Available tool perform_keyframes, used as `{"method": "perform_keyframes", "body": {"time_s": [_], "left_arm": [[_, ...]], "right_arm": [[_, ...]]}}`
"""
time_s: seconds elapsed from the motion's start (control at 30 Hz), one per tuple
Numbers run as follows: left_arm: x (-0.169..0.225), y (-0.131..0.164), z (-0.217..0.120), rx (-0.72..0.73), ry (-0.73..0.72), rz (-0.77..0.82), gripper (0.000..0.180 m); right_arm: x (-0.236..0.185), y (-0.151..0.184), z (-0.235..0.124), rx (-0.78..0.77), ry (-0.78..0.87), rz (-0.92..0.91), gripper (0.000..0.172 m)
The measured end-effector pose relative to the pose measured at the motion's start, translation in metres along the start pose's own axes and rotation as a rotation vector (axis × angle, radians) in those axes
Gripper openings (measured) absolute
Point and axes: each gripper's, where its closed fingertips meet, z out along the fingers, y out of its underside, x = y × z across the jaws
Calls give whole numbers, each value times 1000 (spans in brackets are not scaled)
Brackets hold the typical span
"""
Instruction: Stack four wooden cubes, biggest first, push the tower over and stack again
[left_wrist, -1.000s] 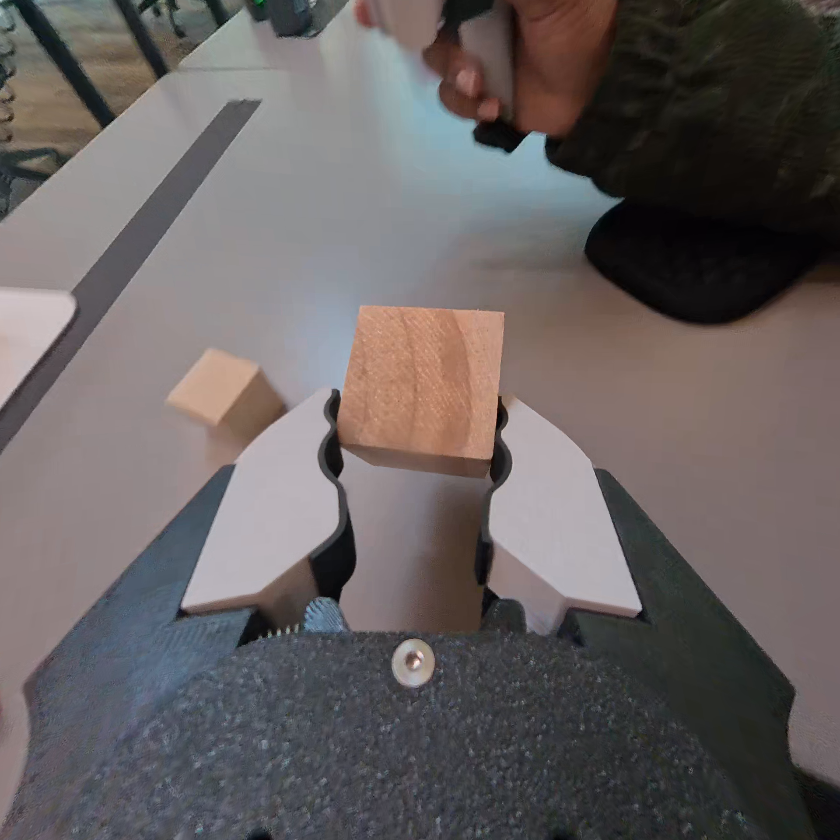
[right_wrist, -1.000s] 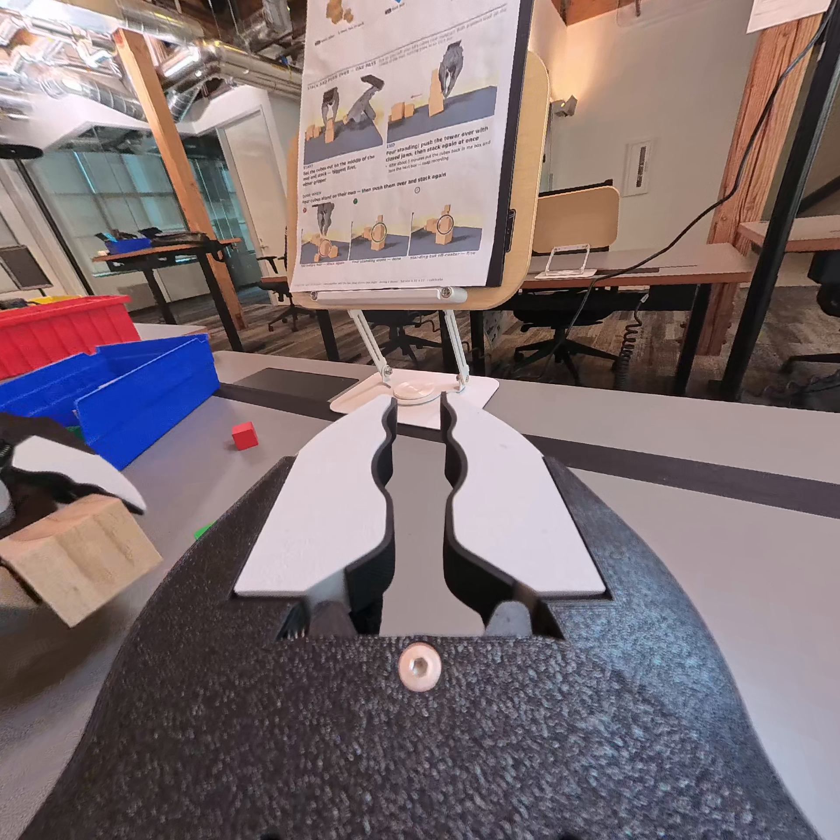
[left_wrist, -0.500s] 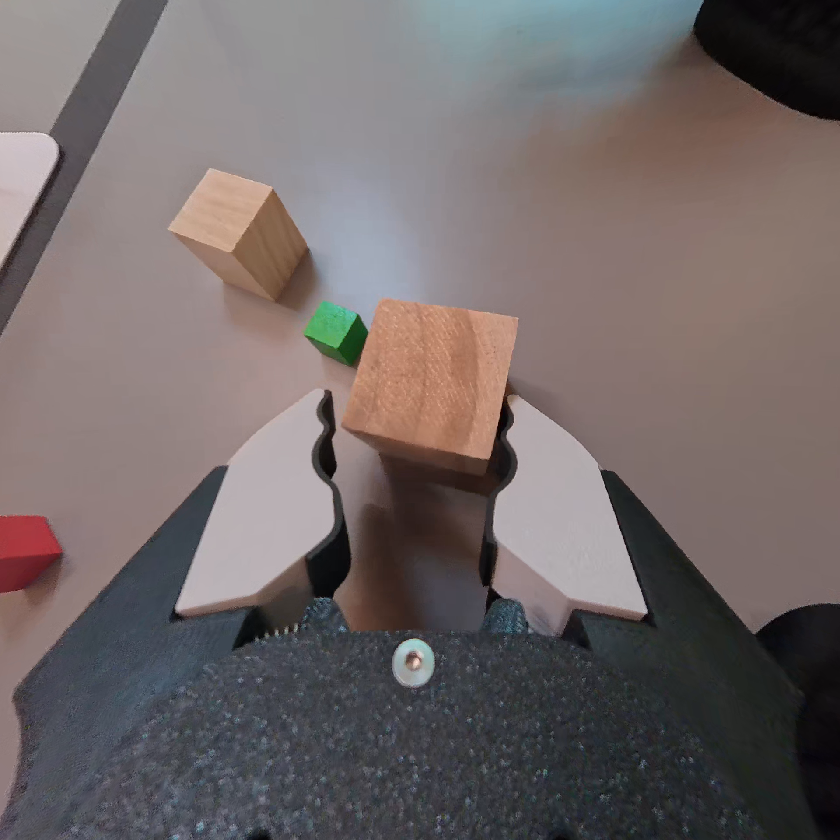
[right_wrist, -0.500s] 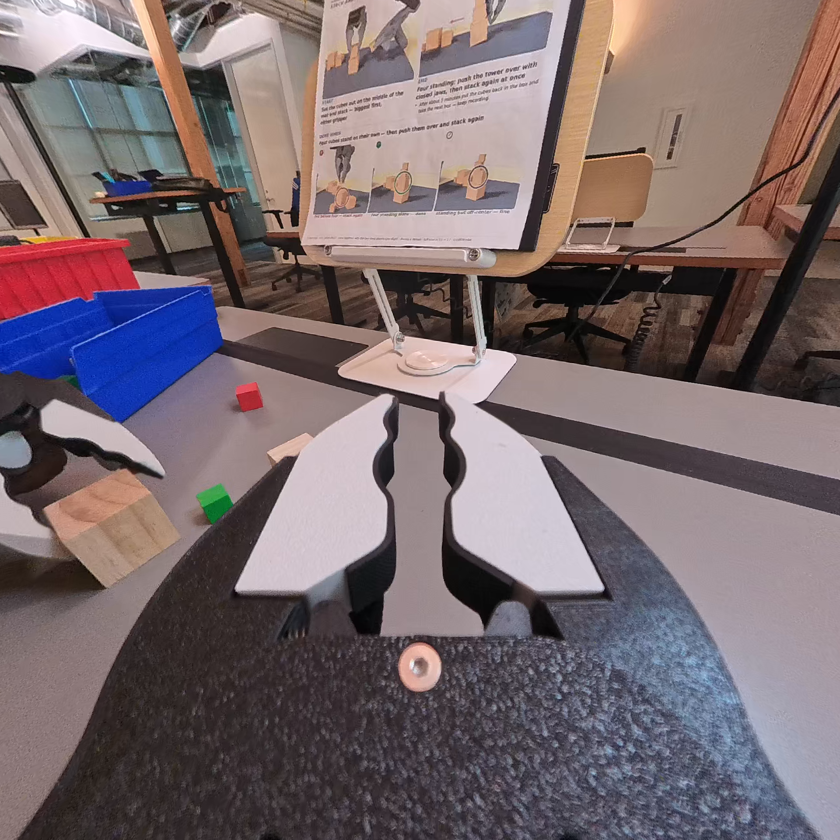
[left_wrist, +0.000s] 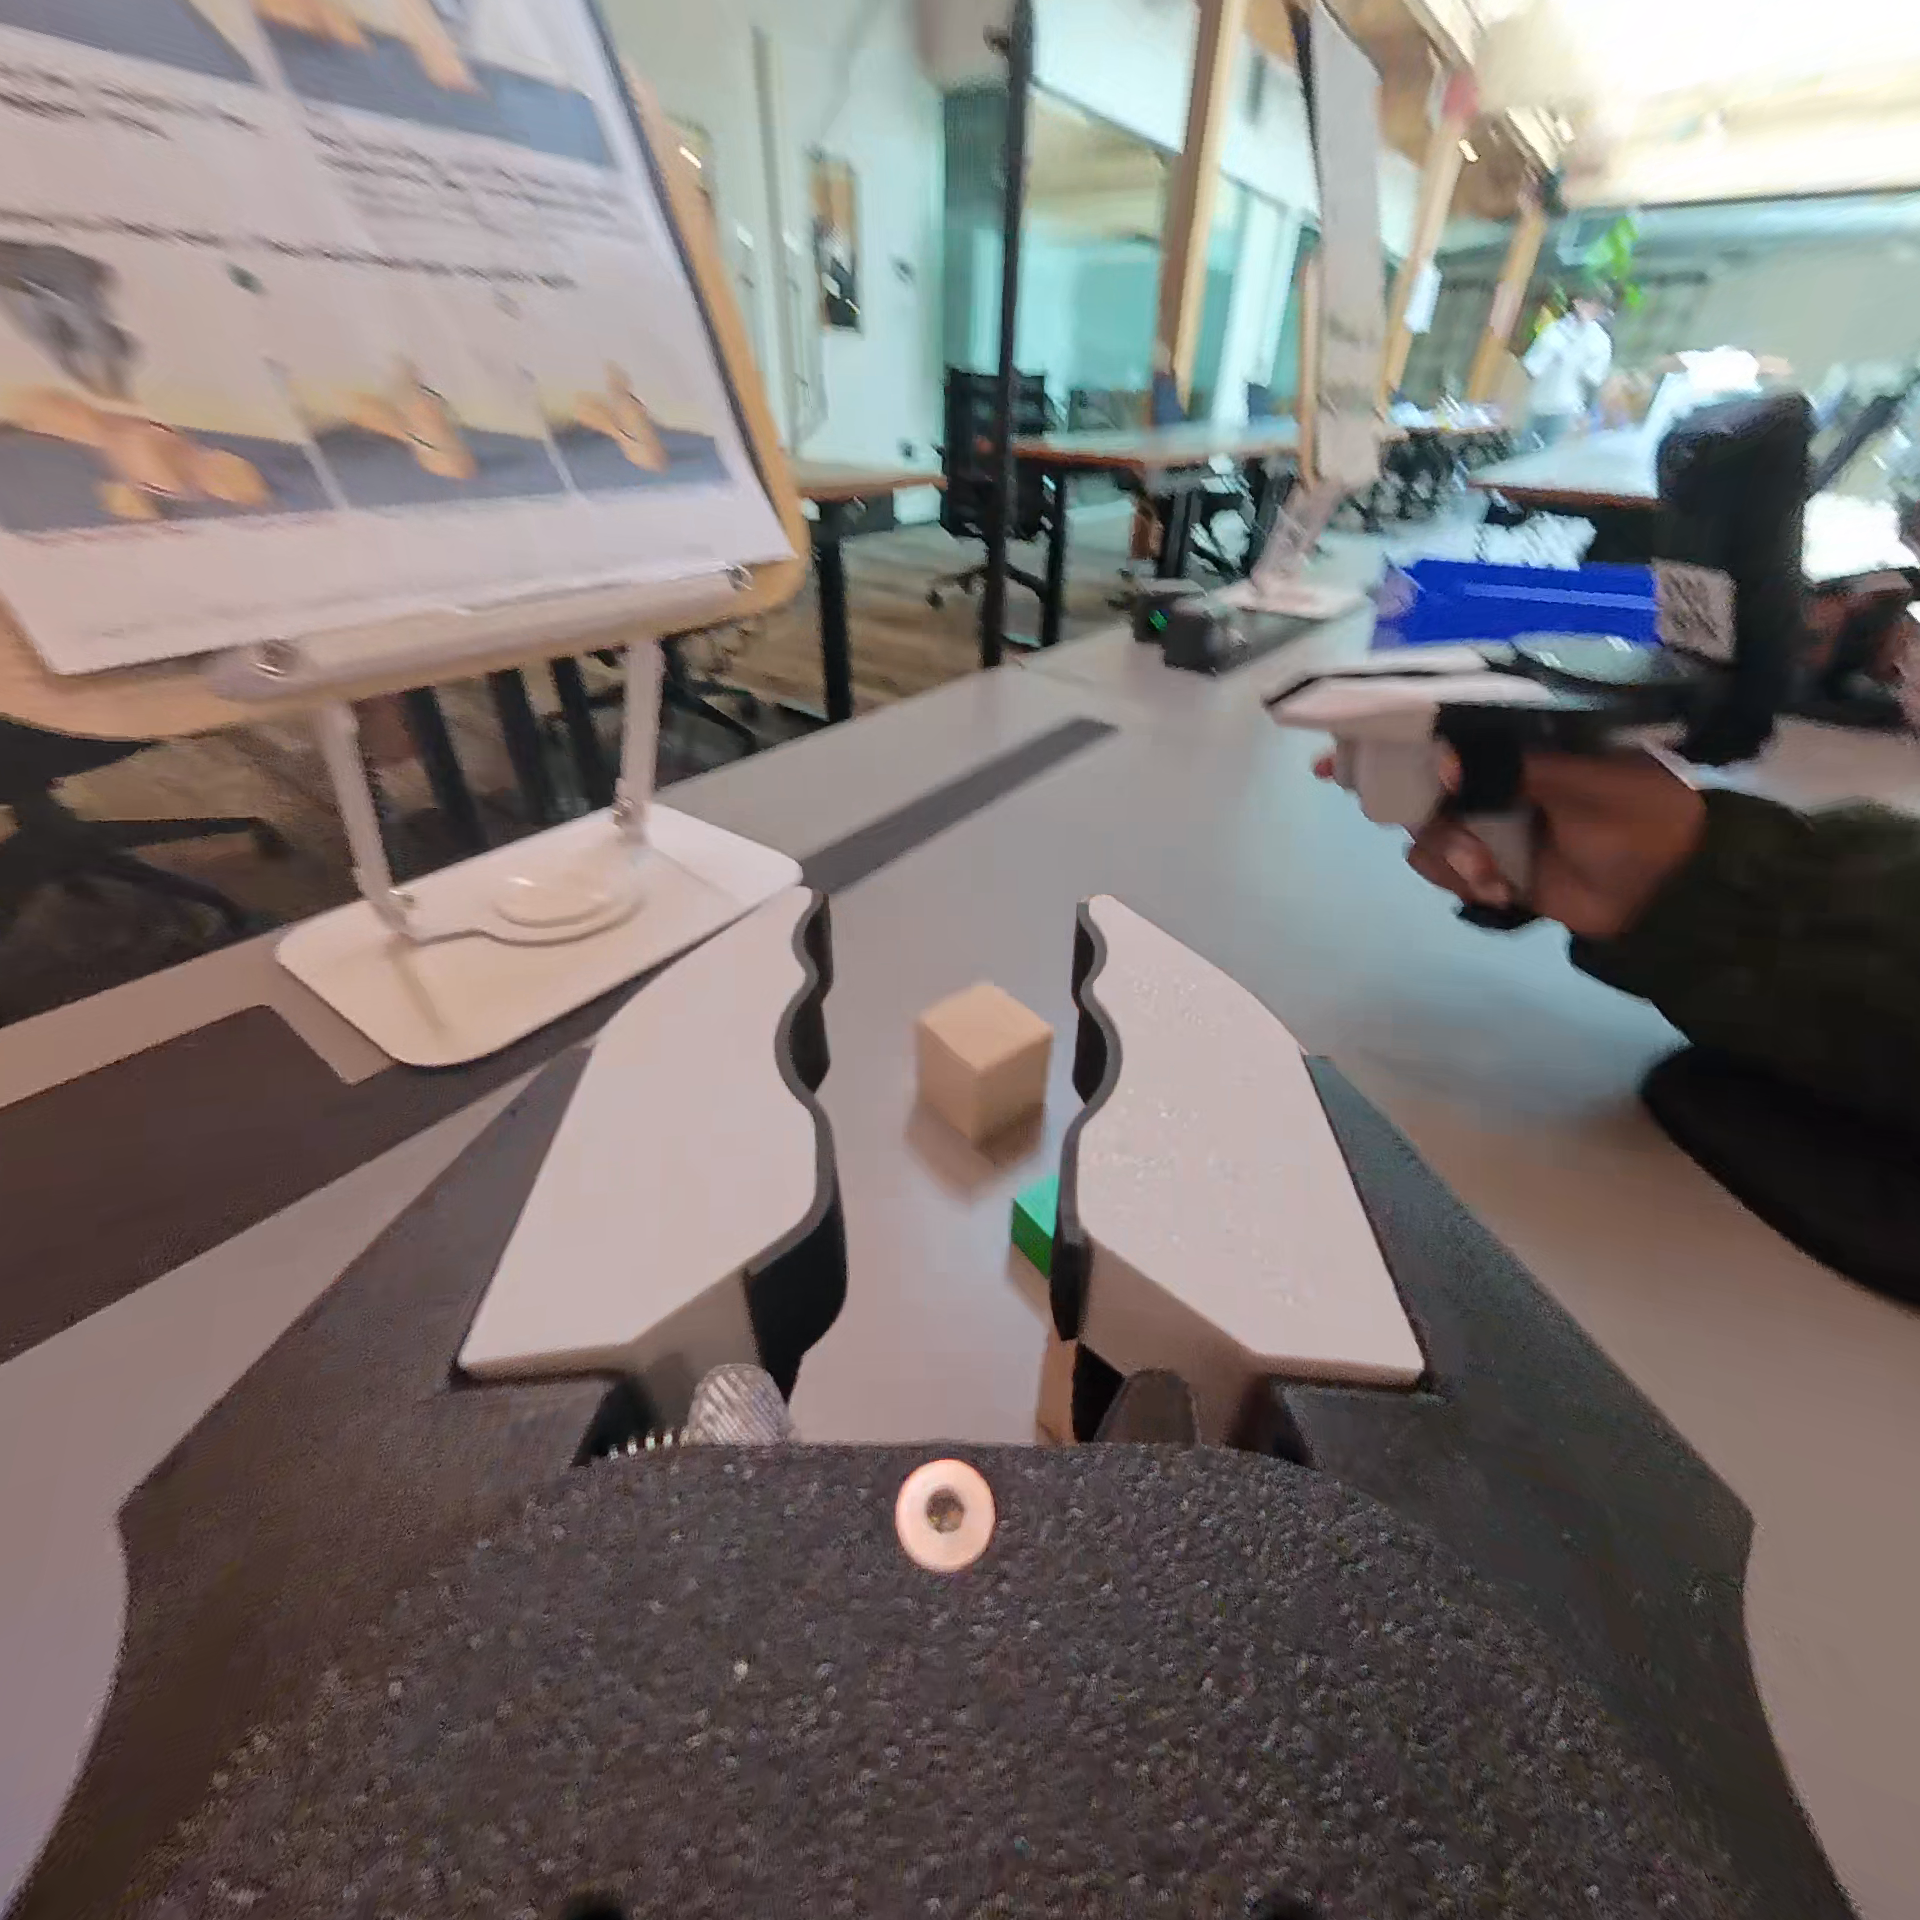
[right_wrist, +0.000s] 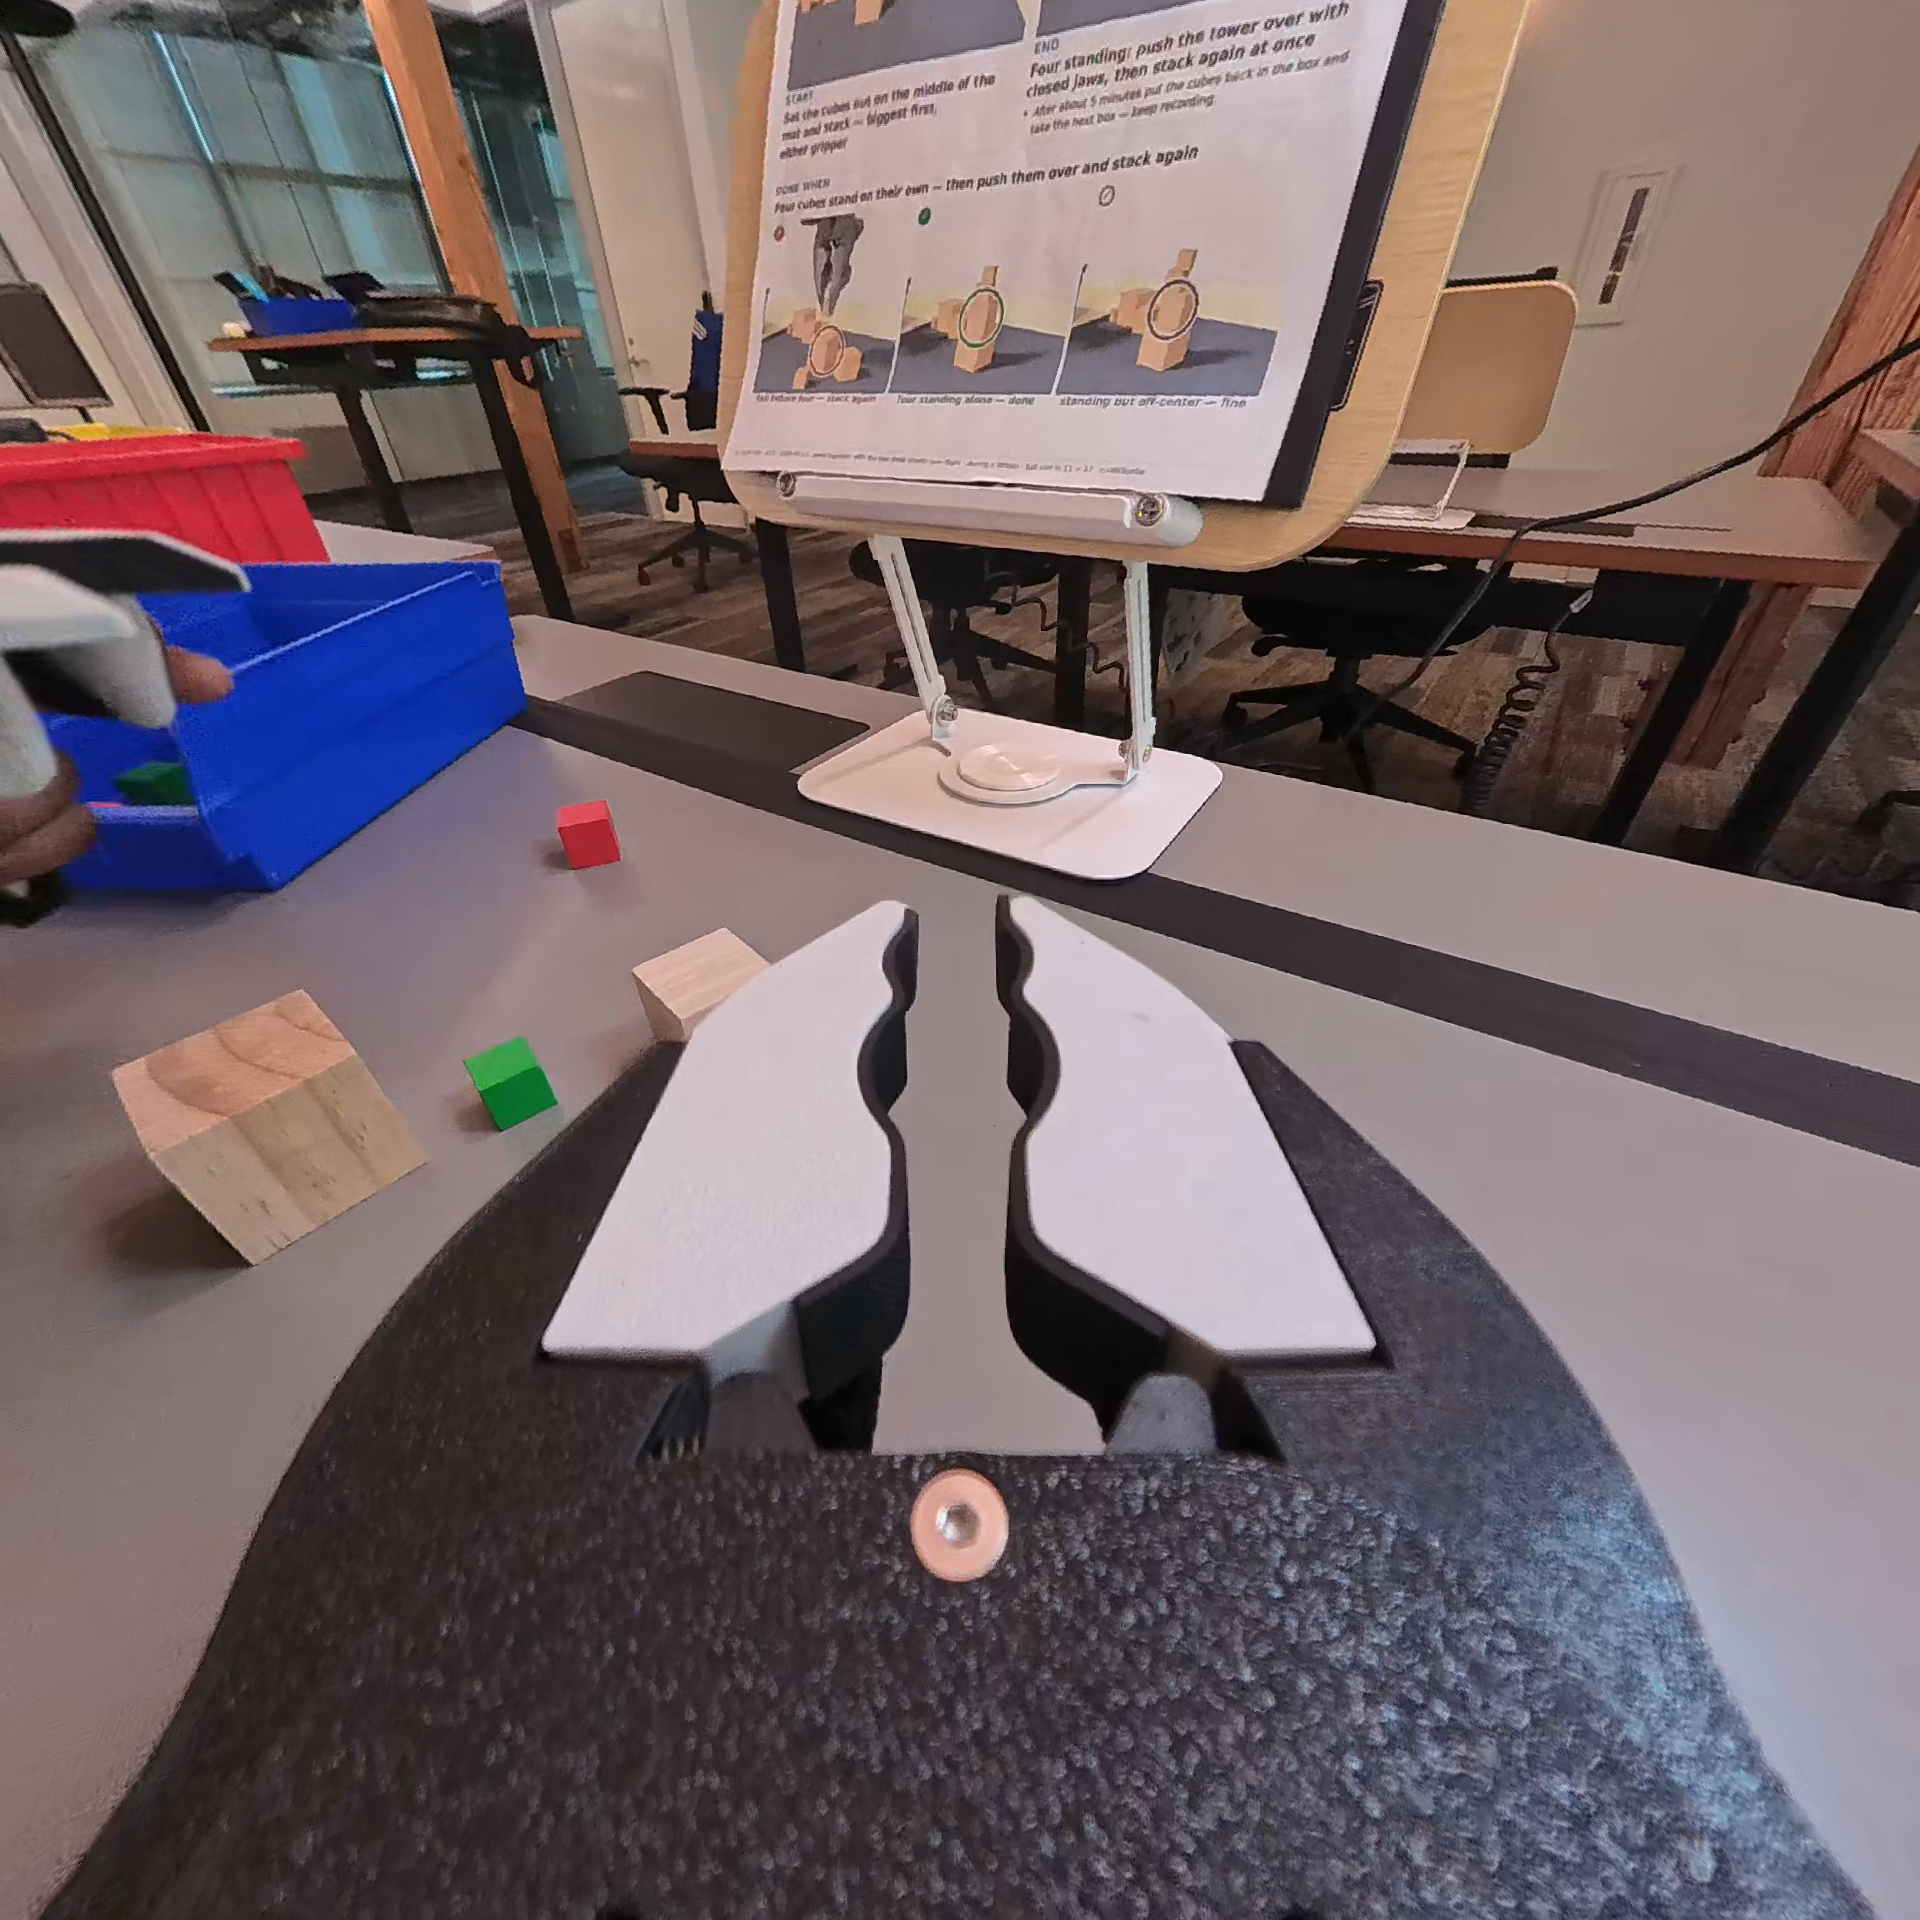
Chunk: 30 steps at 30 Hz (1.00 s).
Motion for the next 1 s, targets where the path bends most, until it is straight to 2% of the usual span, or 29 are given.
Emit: {"method": "perform_keyframes", "body": {"time_s": [0.07, 0.13, 0.23, 0.33, 0.57, 0.77, 1.0], "left_arm": [[-13, -3, 3, 57, -68, -23, 37], [-24, 10, 3, 62, -121, -37, 27], [-34, 33, -1, 32, -148, -62, 13], [-37, 40, -4, 22, -156, -63, 7], [-39, 41, -2, 15, -155, -24, 1], [-46, 43, -7, 12, -171, -29, 0], [-49, 41, -9, 21, -177, -24, 0]], "right_arm": [[-3, 4, 1, -19, -12, -13, 15], [-10, 9, 5, -44, -48, -8, 19], [-25, 22, 13, -107, -112, -25, 29], [-40, 37, 25, -177, -150, -79, 39], [-58, 56, 58, -313, -191, -176, 60], [-51, 80, 91, -556, -256, -281, 77], [-62, 99, 107, -761, -349, -385, 84]]}}
